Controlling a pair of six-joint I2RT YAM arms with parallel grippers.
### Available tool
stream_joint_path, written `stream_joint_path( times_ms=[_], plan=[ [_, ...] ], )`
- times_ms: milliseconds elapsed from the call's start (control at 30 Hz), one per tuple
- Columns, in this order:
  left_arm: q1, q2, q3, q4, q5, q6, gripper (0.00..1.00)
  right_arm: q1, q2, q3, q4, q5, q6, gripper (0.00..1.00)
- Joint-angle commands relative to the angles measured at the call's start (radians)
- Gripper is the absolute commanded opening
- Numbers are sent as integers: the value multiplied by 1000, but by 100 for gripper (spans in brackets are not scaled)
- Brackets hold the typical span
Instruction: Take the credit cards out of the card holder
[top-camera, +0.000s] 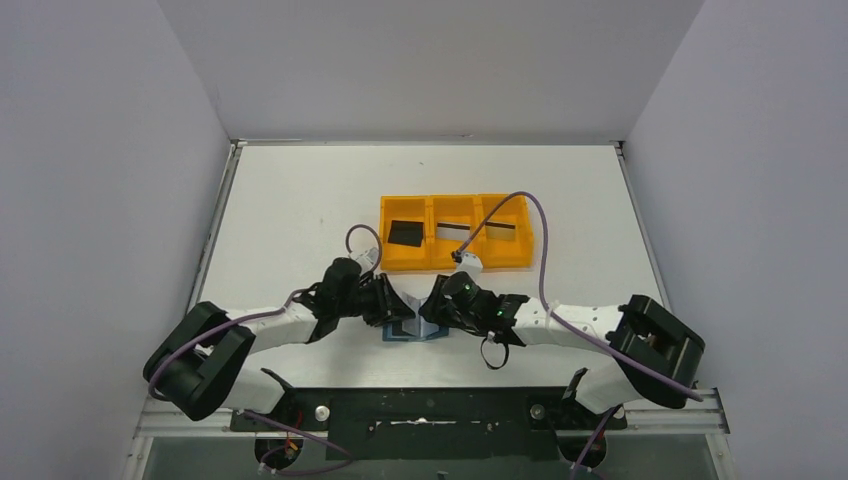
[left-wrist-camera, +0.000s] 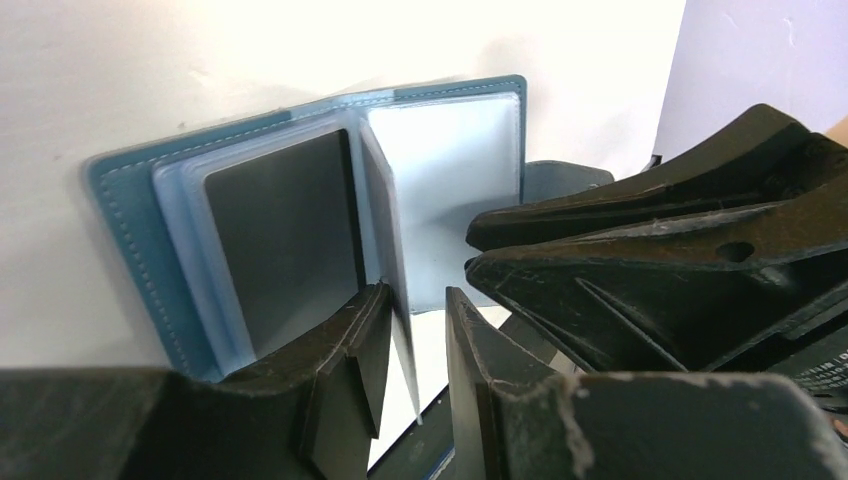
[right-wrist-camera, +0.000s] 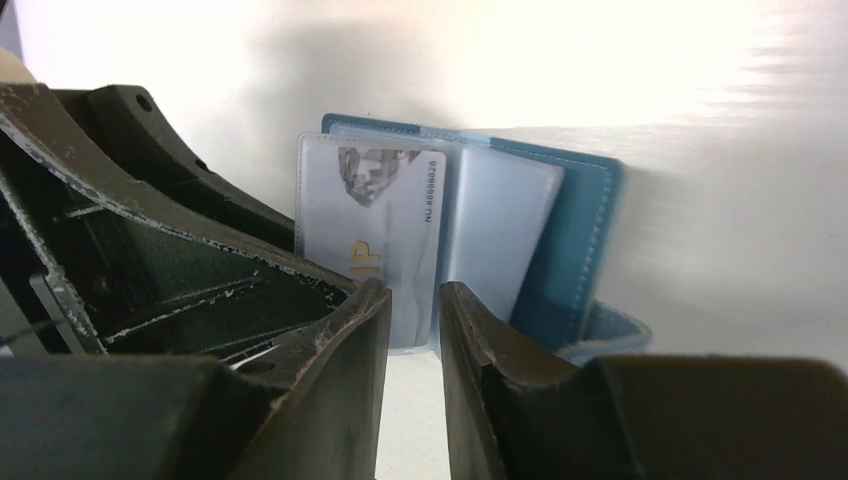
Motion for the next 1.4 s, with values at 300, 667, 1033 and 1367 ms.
stream_joint_path(
  times_ms=[300, 667, 1033, 1367],
  plan=[
    [-97, 131, 186, 43, 27, 67, 28, -3, -183, 66, -259, 281, 17, 26],
    [-122, 95, 222, -97, -53, 124, 34, -3, -276, 33, -251, 297, 30, 27],
    [-84, -62, 191, -234, -206, 118, 38, -5, -155, 98, -241, 192, -6, 28],
    [-57, -40, 184, -174, -112, 114, 46, -13, -5, 141, -350, 190, 19, 26]
  ],
)
